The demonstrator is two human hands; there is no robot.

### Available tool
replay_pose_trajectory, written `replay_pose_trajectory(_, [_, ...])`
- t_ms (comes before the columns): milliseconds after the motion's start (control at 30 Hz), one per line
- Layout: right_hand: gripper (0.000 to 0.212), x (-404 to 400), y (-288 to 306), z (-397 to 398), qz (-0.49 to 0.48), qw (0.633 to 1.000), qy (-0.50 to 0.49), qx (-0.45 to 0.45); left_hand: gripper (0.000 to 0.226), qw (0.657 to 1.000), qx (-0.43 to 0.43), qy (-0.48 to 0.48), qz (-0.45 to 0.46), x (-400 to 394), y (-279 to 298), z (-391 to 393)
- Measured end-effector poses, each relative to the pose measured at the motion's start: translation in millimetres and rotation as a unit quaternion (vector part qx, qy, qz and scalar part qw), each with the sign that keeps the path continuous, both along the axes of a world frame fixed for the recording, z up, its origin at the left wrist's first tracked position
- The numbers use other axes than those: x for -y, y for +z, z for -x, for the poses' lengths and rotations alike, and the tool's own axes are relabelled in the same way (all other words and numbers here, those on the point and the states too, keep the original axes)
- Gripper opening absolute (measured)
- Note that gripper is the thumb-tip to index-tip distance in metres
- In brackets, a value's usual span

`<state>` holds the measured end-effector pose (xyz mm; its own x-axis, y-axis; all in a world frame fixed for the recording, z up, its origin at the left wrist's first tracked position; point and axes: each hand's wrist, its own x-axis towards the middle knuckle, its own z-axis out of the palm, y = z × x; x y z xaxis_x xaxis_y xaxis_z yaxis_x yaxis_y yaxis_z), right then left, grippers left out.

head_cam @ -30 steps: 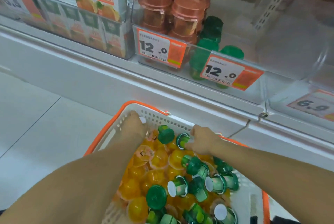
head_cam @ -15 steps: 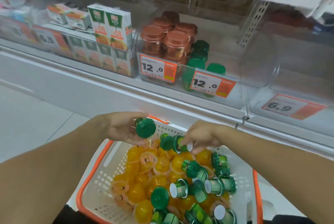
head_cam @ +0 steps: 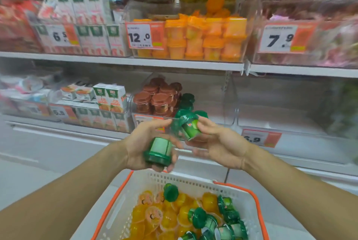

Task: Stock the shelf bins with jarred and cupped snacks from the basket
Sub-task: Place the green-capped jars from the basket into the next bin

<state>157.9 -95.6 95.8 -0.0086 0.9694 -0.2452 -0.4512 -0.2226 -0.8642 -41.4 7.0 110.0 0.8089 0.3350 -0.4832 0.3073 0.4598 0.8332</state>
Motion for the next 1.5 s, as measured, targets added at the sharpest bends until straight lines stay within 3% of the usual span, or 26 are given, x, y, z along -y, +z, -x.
replay_pose_trajectory(133, [0.061, 4, 6, -5, -0.066, 0.988, -0.081, 0.112, 0.075, 0.995, 0.084, 0.059, 0.02, 21, -15, -28])
replay_pose_trajectory(233, [0.058, 6, 5, -11, -0.083, 0.972, -0.095, 0.197, 0.076, 0.989, 0.12, 0.09, 0.018, 28, -21, -44])
replay_pose_trajectory(400, [0.047, 7, 7, -18, -0.072, 0.925, -0.034, 0.372, 0.046, 0.98, 0.091, 0.163, -0.063, 30, -33, -62])
replay_pose_trajectory(567, [0.031, 1, 13, -27, -0.083, 0.84, -0.068, 0.532, 0.048, 0.98, 0.044, 0.171, -0.091, 24, -35, -66])
replay_pose_trajectory(800, [0.026, -6, 32, -38, -0.122, 0.775, -0.03, 0.62, 0.05, 0.982, 0.033, 0.131, -0.135, 15, -29, -62])
replay_pose_trajectory(1000, [0.022, -42, 41, -53, -0.108, 0.784, -0.073, 0.606, 0.046, 0.976, 0.072, 0.192, -0.069, 7, -21, -55])
replay_pose_trajectory(1067, [0.019, -64, 39, -60, -0.095, 0.759, -0.104, 0.636, 0.043, 0.977, 0.074, 0.186, -0.068, 3, -21, -48])
replay_pose_trajectory(1167, [0.026, -98, 37, -64, -0.054, 0.687, -0.111, 0.716, 0.043, 0.98, 0.052, 0.166, -0.094, -5, -24, -39])
replay_pose_trajectory(1233, [0.032, -120, 33, -70, -0.01, 0.659, -0.099, 0.745, 0.042, 0.981, 0.047, 0.149, -0.111, -10, -26, -33])
replay_pose_trajectory(1367, [0.036, -155, 21, -86, 0.071, 0.64, -0.067, 0.762, 0.04, 0.981, 0.07, 0.134, -0.123, -19, -29, -29])
replay_pose_trajectory(1500, [0.032, -174, 6, -94, 0.087, 0.637, -0.061, 0.763, 0.038, 0.98, 0.077, 0.142, -0.115, -25, -30, -28])
